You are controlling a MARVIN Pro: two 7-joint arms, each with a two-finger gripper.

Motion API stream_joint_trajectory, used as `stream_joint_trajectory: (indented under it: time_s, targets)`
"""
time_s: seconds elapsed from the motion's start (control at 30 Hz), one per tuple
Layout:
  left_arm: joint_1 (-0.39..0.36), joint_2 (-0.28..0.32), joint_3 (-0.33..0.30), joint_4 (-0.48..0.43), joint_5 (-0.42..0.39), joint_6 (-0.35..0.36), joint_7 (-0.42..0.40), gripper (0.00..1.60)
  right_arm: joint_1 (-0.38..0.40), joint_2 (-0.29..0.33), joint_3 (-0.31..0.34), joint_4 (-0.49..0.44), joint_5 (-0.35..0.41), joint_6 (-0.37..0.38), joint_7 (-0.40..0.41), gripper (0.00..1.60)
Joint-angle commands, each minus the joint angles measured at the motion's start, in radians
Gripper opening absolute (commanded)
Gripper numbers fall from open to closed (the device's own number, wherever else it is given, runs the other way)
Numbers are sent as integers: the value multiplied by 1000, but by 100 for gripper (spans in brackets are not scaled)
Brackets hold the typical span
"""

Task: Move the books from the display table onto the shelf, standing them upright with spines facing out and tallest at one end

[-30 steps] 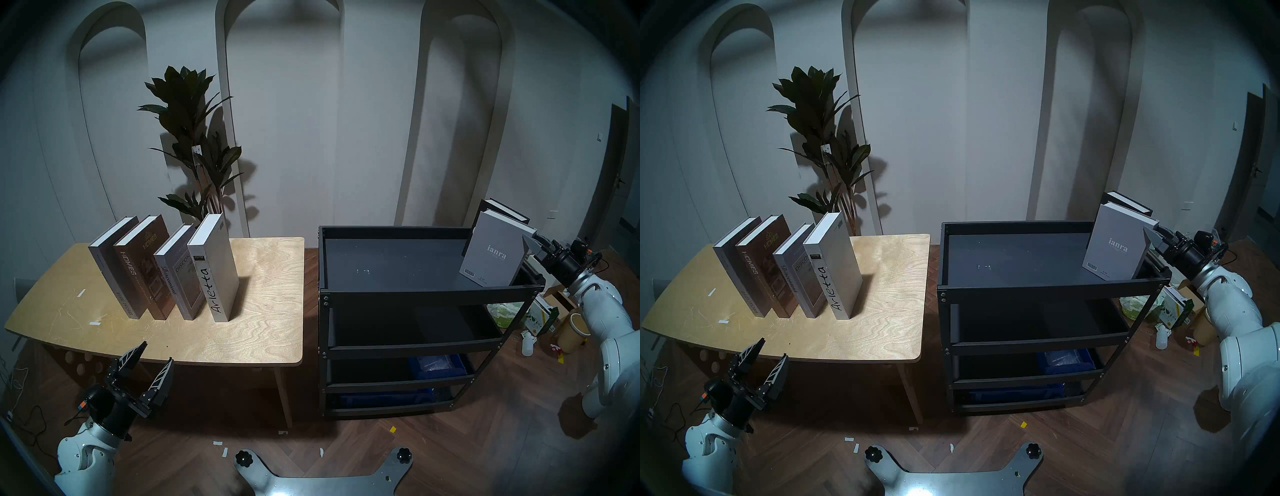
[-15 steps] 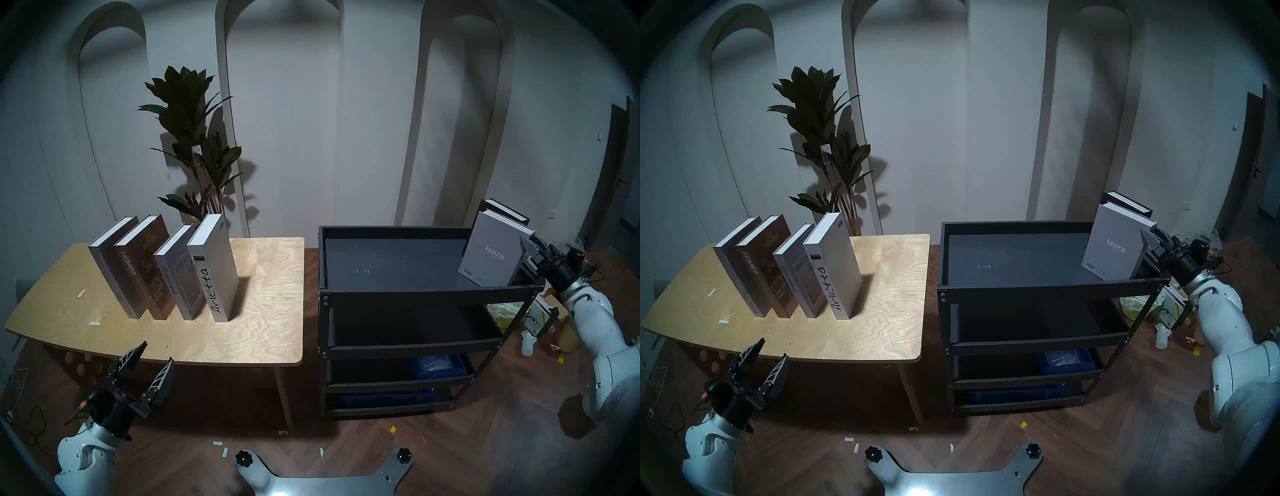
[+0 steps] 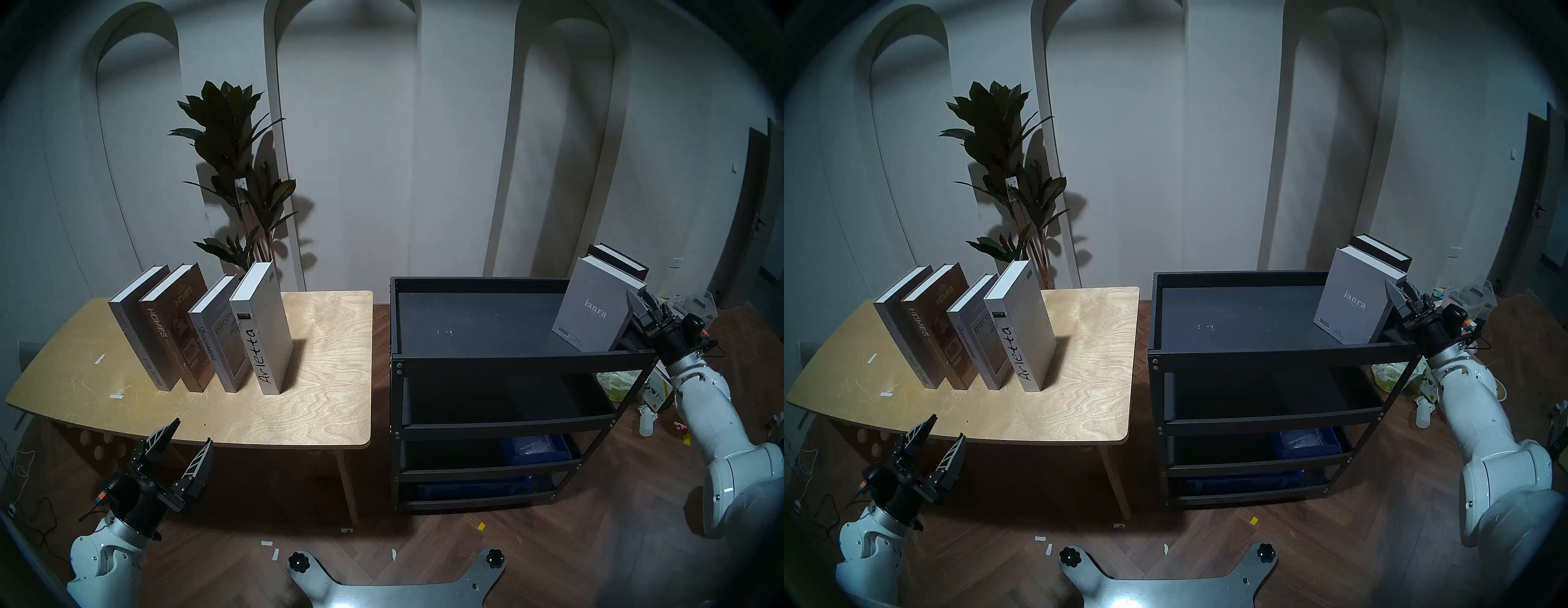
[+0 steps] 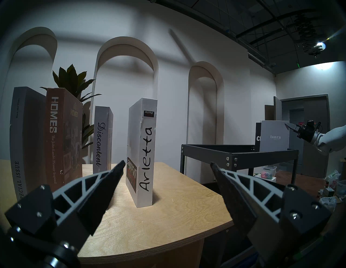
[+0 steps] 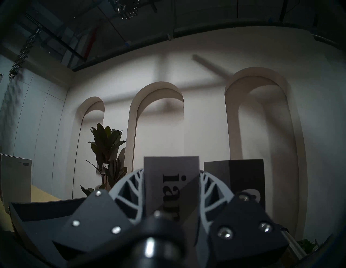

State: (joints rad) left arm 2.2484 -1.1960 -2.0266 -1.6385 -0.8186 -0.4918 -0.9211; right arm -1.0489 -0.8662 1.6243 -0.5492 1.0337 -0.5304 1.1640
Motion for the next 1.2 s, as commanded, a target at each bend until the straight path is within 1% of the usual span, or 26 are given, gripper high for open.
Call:
stream_joint_trajectory:
  time_s: [0.0,0.1,0.13,0.2,0.23,0.27,0.4,0.43,0.57,0.6,0.63,0.7,0.77,0.8,0.97,1.03,1.07,1.17]
  targets:
    - [-3,1,-1,-10,-1,-2,-1,160,-34,-40,36,-87,24,-66,-55,0]
    - [-3,1,-1,-10,-1,-2,-1,160,-47,-49,42,-110,23,-85,-74,0]
    - [-3,1,-1,-10,-1,-2,-1,160,-58,-58,49,-128,23,-103,-93,0]
    - [-3,1,-1,-10,-1,-2,-1,160,-67,-66,55,-145,22,-118,-116,0]
    - [-3,1,-1,-10,-1,-2,-1,160,-67,-66,55,-145,22,-118,-116,0]
    - [-4,1,-1,-10,-1,-2,-1,160,-79,-73,62,-166,20,-135,-142,0]
    - [-4,1,-1,-10,-1,-2,-2,160,-92,-83,68,-191,16,-153,-180,0]
    - [-4,1,-1,-10,-1,-2,-2,160,-101,-87,72,-211,10,-162,-212,0]
    - [-4,1,-1,-10,-1,-2,-2,160,-115,-74,70,-239,-12,-165,-272,0]
    - [-4,1,-1,-10,-1,-2,-2,160,-115,-74,70,-239,-12,-165,-272,0]
    - [-4,1,-1,-10,-1,-2,-2,160,-121,-61,64,-259,-30,-162,-302,0]
    - [-4,1,-1,-9,-1,-2,-2,160,-119,-50,59,-275,-48,-156,-331,0]
    - [-4,1,-1,-9,-1,-2,-2,160,-117,-45,57,-281,-56,-152,-339,0]
    - [-4,1,-1,-9,-1,-2,-2,160,-114,-35,50,-300,-79,-142,-359,0]
    - [-4,1,-1,-9,-1,-2,-2,160,-109,-12,34,-343,-138,-112,-426,0]
    - [-4,1,-1,-10,-1,-2,-2,160,-111,-3,28,-358,-159,-91,-455,0]
    - [-4,1,-1,-10,-1,-2,-2,160,-111,-3,28,-358,-159,-91,-455,0]
    - [-4,1,-1,-10,-1,-2,-2,160,-122,7,17,-384,-193,-49,-510,0]
